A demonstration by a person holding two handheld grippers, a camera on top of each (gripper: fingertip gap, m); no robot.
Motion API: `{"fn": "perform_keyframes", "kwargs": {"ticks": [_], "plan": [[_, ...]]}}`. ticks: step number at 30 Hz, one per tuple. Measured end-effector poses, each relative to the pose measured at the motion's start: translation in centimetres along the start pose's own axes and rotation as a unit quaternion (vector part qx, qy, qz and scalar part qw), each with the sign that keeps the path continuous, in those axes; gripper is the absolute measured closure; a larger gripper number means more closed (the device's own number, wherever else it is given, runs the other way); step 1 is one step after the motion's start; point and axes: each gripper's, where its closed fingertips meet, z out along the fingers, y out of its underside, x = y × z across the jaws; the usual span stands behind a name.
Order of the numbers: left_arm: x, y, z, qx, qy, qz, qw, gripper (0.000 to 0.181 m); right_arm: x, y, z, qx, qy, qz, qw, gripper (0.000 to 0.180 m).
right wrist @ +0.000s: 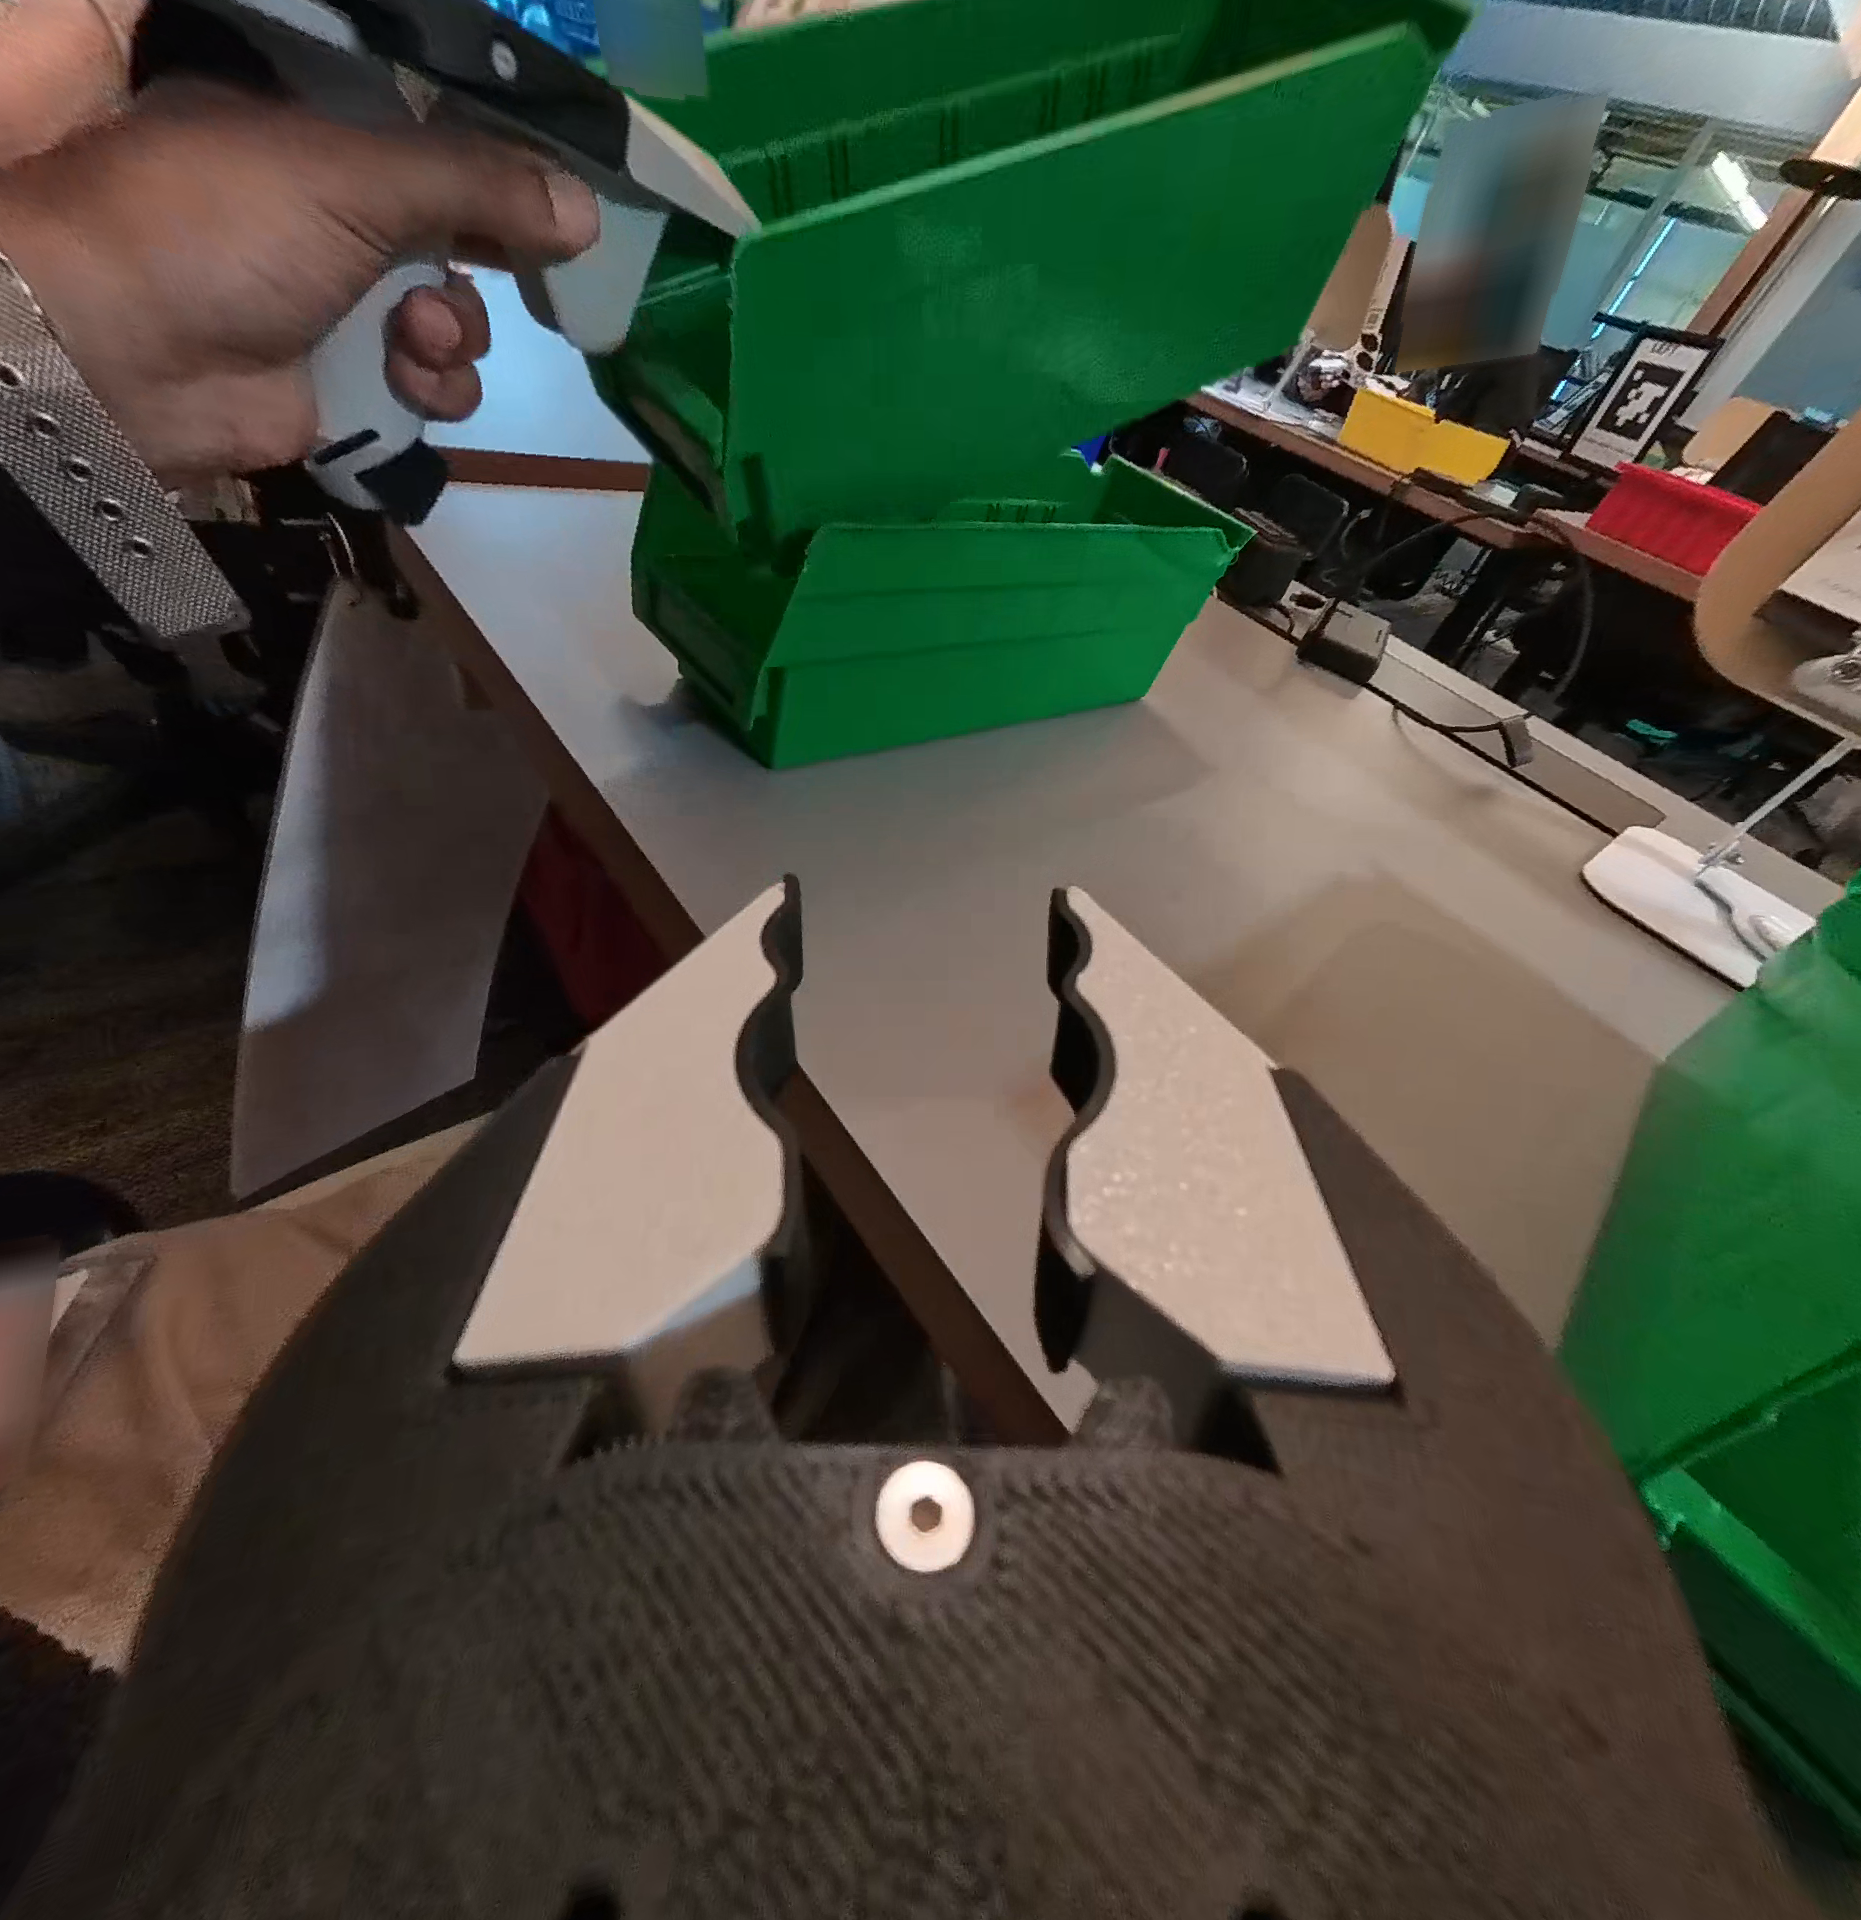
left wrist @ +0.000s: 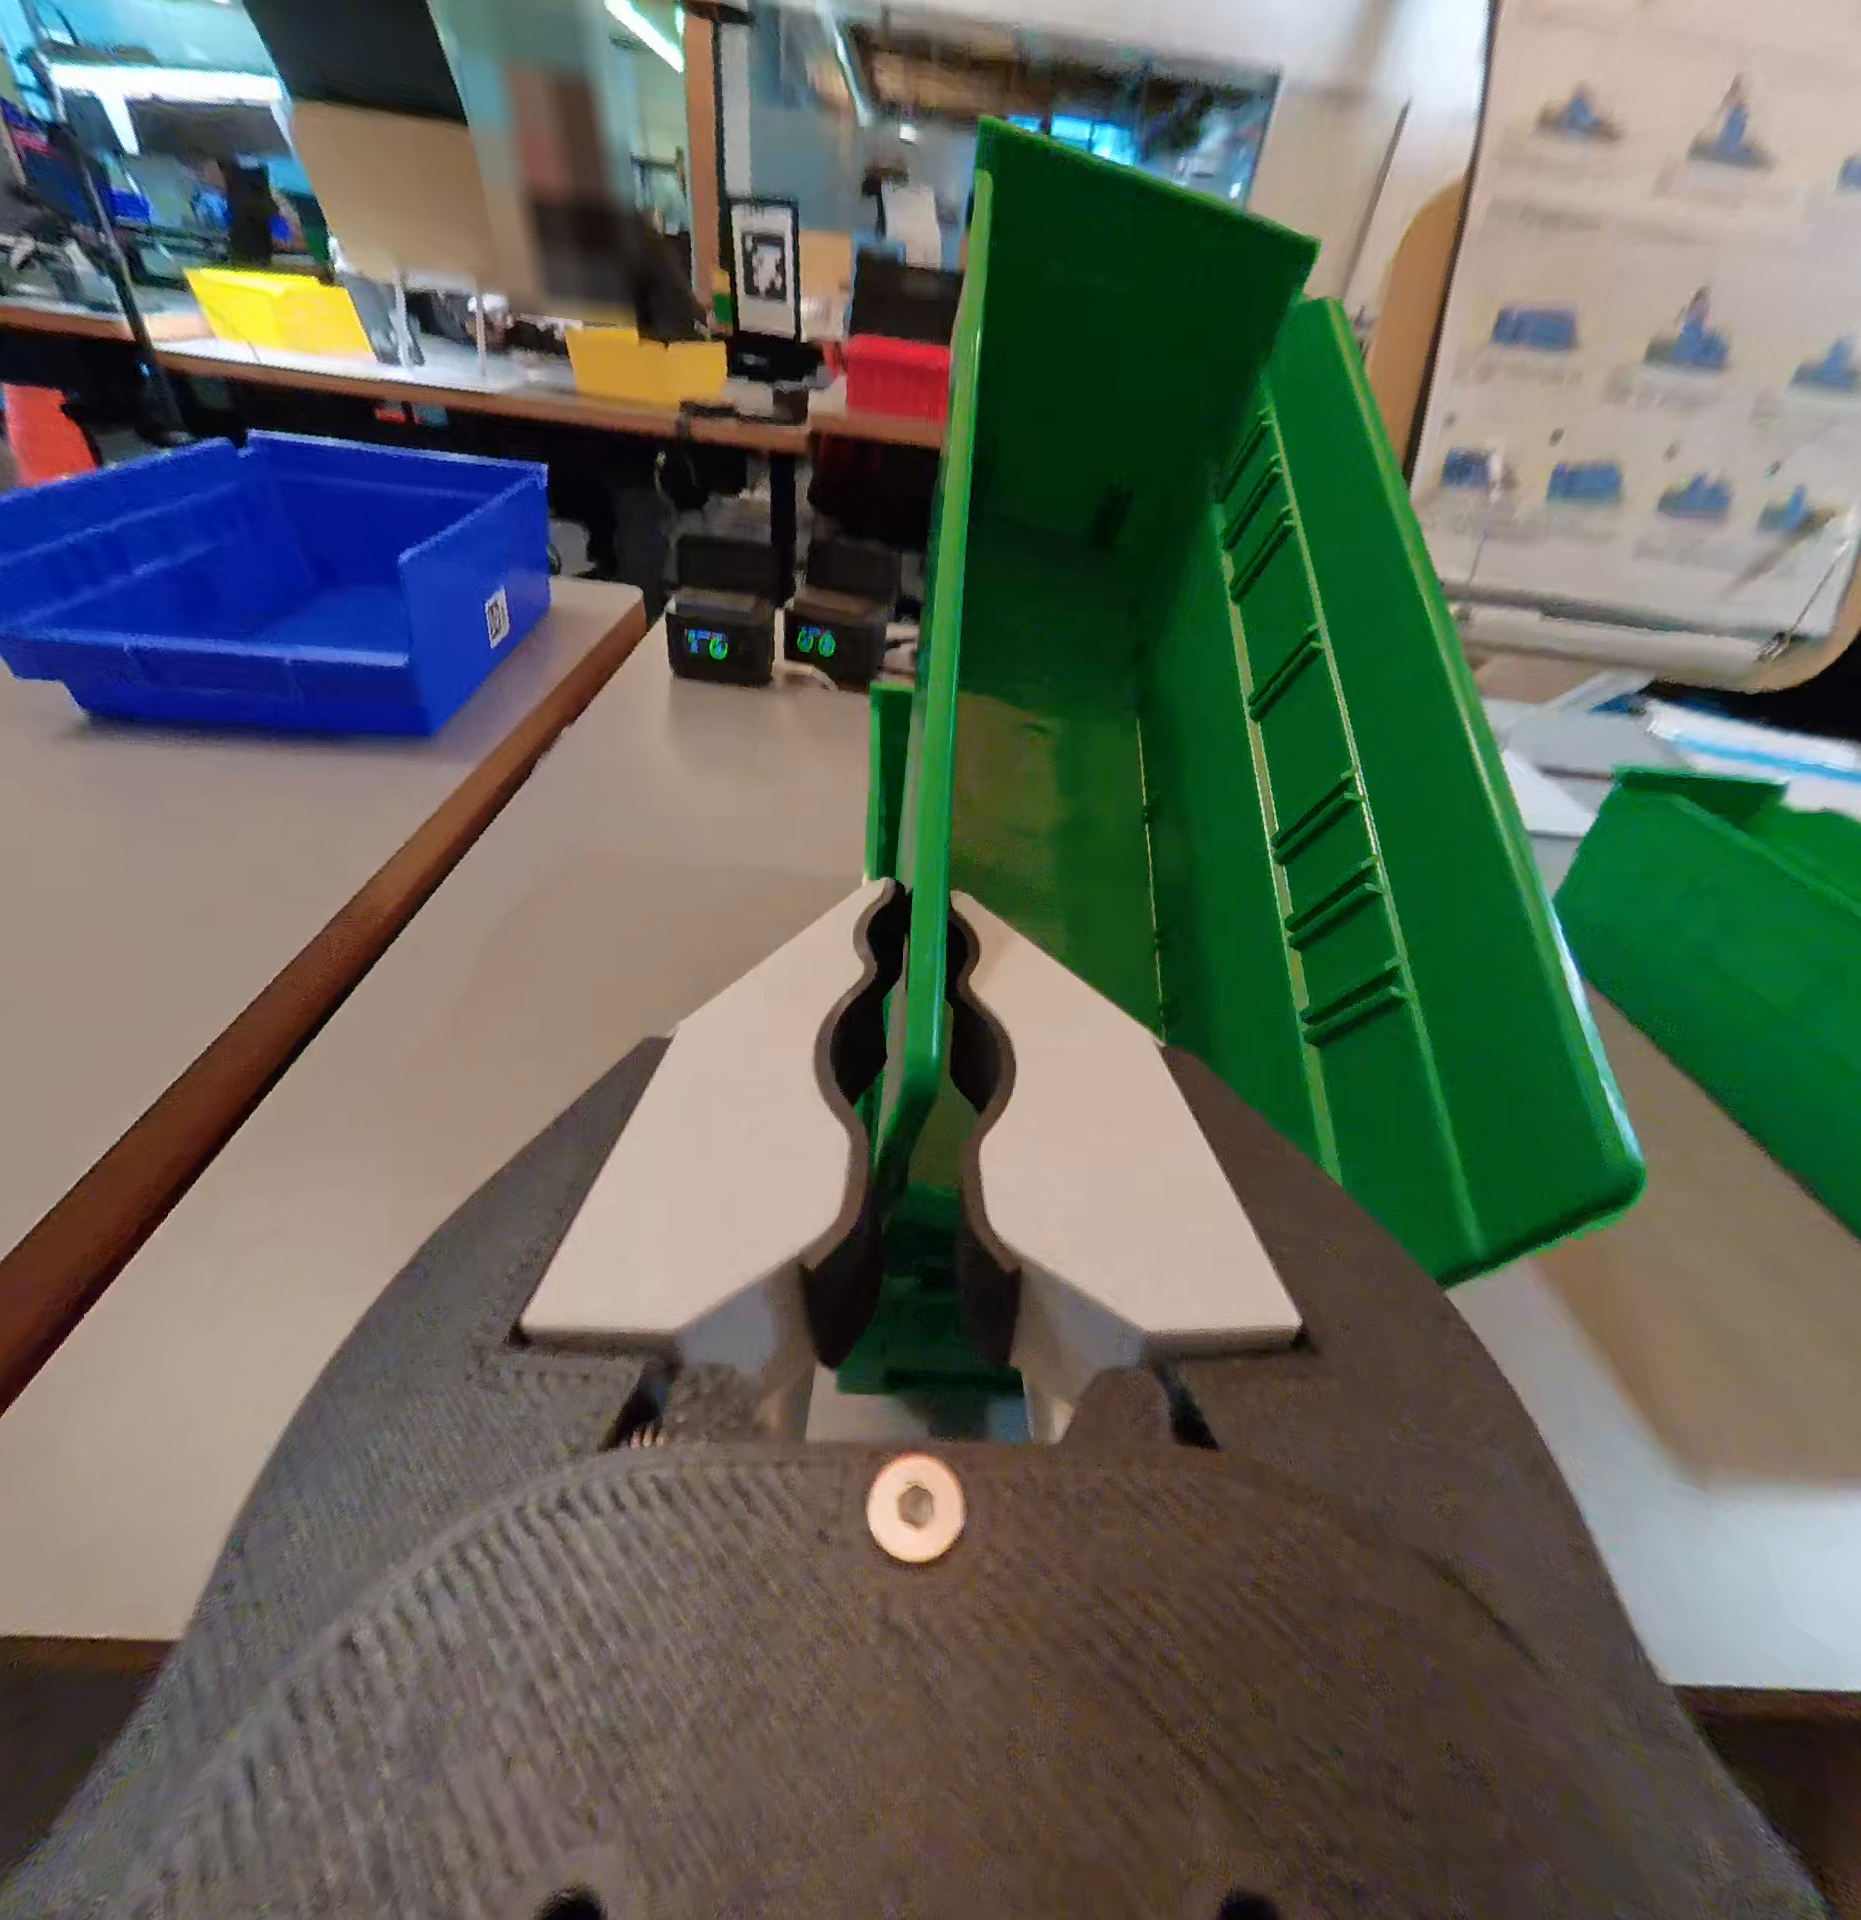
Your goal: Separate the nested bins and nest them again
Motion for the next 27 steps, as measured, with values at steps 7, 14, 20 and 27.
{"fn": "perform_keyframes", "kwargs": {"ticks": [7, 14, 20, 27], "plan": [[0.0, 2.0, 2.1, -0.075, 0.003, 0.015, 0.997, 0.179, -0.3, 0.3, 0.1, -0.003, -0.009, 0.005, 1.000, 0.135], [-0.2, 2.7, 2.9, -0.108, -0.005, 0.008, 0.994, 0.180, -0.5, 0.4, 0.0, -0.002, -0.013, 0.000, 1.000, 0.136], [-0.4, 3.0, 3.1, -0.121, 0.001, -0.016, 0.993, 0.179, -0.8, 0.5, 0.0, -0.004, -0.016, -0.002, 1.000, 0.137], [-0.8, 2.9, 3.1, -0.110, -0.011, -0.028, 0.994, 0.179, -1.0, 0.6, 0.0, -0.004, -0.018, -0.006, 1.000, 0.138]]}}
